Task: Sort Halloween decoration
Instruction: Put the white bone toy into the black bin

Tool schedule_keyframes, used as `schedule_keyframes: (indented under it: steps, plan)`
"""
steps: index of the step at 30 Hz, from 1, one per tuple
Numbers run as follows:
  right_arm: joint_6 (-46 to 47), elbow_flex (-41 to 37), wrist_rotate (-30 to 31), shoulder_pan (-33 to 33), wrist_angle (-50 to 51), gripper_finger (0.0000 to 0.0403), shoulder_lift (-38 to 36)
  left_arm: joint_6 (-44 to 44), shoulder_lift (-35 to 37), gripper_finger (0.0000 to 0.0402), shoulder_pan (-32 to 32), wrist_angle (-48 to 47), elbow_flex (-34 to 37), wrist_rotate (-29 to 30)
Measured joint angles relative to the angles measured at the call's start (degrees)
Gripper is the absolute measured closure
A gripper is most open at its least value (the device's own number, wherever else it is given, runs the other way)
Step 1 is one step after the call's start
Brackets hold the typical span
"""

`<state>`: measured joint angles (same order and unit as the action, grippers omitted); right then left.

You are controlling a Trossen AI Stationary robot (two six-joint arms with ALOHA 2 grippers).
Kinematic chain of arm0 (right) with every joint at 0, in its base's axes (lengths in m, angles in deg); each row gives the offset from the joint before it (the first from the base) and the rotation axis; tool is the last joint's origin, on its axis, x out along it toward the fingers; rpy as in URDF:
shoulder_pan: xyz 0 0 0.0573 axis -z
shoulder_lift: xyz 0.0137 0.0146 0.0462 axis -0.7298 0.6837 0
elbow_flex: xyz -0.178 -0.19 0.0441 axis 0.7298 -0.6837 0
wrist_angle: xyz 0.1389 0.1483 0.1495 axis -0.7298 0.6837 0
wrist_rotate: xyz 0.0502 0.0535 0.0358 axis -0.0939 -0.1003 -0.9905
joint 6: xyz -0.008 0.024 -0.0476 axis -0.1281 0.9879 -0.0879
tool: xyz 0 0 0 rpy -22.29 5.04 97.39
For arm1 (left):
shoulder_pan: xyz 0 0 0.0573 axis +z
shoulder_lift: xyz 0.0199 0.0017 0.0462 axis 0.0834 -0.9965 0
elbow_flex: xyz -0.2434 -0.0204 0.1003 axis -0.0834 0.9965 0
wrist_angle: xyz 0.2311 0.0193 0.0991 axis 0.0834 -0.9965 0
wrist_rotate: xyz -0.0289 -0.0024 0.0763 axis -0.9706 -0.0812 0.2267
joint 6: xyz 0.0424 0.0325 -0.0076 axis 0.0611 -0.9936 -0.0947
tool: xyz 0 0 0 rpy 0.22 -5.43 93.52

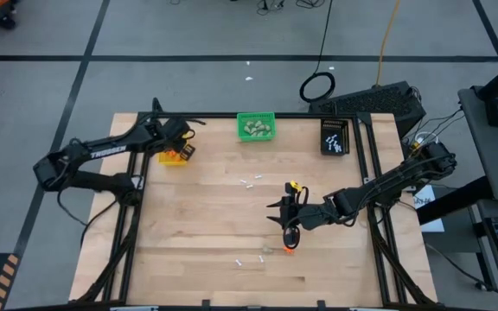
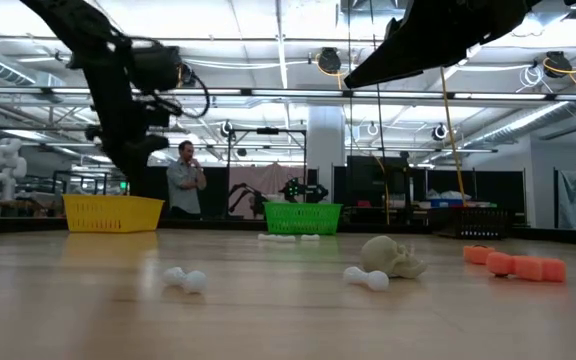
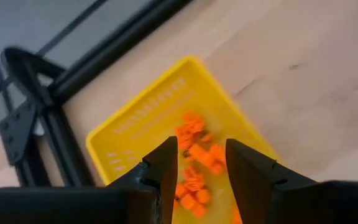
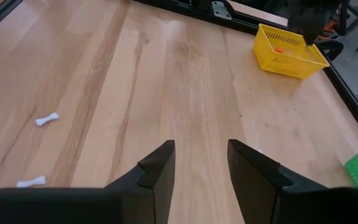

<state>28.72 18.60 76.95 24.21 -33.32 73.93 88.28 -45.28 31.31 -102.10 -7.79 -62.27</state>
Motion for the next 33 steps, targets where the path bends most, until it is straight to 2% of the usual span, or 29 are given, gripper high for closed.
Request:
schedule_keyframes:
  steps: [6,12,17,23,31,33]
  plan:
    - [0.98,0.00,0.00,0.00,0.15,0.0271,0.02,2.55,7.61,0.0269,-8.38,-0.54,0.00,-0.34]
    - [2.04,0.00,0.00,0.00,0.27,0.0271,0.01,4.17,10.10,0.0269,-19.86,0.09,0.00,-0.70]
    - [3.36,0.00,0.00,0.00,1.20,0.0271,0.00,5.38,9.46,0.0269,-29.59,4.01,0.00,1.99]
    - [3.86,0.00,0.03,0.00,1.44,0.0271,0.02,0.72,7.22,0.0269,-38.32,12.92,0.00,2.56]
    - [4.59,0.00,0.09,0.00,1.44,0.0271,0.02,-11.87,2.25,0.0269,-43.09,22.65,0.00,0.78]
    - [4.61,0.00,0.11,0.00,1.44,0.0271,0.02,-12.79,0.53,0.0269,-43.49,24.84,0.00,0.51]
